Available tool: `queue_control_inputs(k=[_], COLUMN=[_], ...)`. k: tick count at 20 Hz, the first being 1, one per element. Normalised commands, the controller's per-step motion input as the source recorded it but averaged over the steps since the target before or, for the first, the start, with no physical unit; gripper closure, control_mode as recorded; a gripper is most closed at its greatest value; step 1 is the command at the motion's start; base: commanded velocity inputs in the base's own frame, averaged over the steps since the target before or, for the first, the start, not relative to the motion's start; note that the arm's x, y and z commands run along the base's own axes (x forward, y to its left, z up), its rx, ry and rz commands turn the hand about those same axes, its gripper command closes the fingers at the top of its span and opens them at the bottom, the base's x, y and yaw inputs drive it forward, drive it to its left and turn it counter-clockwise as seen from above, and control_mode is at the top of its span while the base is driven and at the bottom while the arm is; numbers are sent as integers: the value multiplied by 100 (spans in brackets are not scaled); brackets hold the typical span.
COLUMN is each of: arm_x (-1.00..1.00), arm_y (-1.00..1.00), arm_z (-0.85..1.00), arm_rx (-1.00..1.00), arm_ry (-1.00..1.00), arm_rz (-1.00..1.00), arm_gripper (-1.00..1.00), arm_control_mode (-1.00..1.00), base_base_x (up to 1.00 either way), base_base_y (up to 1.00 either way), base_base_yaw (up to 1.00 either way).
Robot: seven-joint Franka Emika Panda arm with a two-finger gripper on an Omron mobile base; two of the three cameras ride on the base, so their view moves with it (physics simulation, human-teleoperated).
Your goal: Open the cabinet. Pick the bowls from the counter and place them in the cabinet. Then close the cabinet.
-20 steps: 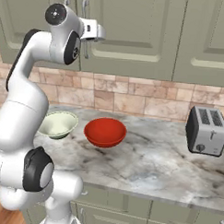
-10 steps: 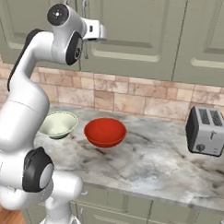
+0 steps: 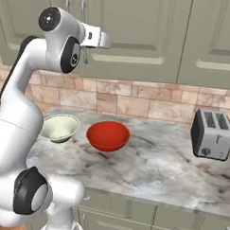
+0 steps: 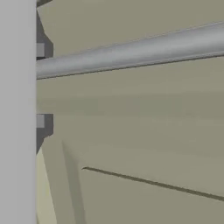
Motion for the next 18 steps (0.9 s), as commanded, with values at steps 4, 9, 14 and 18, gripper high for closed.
queue_control_inputs(k=[4,9,14,18], arm_x=[-100,-100,-100,-100], arm_y=[-100,-100,-100,-100], arm_z=[-5,-8,-3,0], arm_rx=[25,22,21,27], arm_ry=[-4,-20,-36,-35], arm_rz=[-19,-10,0,0], arm_gripper=[100,100,100,100], arm_control_mode=[-100,-100,-100,-100], base_base_x=[0,0,0,0], base_base_y=[0,0,0,0], base_base_yaw=[0,0,0,0])
